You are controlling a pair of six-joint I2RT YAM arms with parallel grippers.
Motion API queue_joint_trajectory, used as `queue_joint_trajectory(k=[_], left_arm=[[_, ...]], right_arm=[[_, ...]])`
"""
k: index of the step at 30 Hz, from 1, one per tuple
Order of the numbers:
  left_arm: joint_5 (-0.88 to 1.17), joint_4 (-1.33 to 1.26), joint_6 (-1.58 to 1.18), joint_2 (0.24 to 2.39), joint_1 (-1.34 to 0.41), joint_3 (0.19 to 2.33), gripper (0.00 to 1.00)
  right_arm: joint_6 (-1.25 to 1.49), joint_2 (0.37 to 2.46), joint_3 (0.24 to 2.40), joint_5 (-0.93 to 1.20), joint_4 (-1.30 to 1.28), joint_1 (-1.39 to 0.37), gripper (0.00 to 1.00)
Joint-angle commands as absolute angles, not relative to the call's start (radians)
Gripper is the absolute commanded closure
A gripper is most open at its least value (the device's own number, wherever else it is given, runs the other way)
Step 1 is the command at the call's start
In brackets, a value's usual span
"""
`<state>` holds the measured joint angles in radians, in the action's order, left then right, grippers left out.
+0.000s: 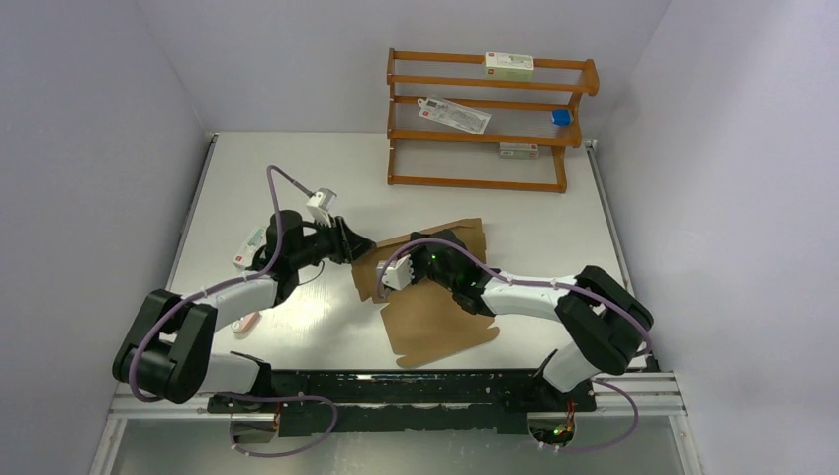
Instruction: Fold the paper box
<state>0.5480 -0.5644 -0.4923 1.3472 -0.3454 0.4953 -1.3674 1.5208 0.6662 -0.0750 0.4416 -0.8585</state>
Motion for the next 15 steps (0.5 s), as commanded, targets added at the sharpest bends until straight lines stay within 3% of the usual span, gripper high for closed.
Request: queue_joint_trajectory(k=[1,9,15], left_arm=[[0.538,-0.619,-0.548,1.316,-0.356,0.458,0.58],[0.164,-0.274,-0.520,1.120,-0.334,0.502,0.53],[0.142,-0.157,-0.491,1.072,-0.336,0.518,0.41]], right_arm=[[-1.355,1.560,0.666,-0.077,0.550,-0.866,1.00],[-1.383,1.563,0.672,-0.063,0.533,-0.860,1.00],[-1.392,1.554,0.694,-0.048,0.505,-0.853,1.00]])
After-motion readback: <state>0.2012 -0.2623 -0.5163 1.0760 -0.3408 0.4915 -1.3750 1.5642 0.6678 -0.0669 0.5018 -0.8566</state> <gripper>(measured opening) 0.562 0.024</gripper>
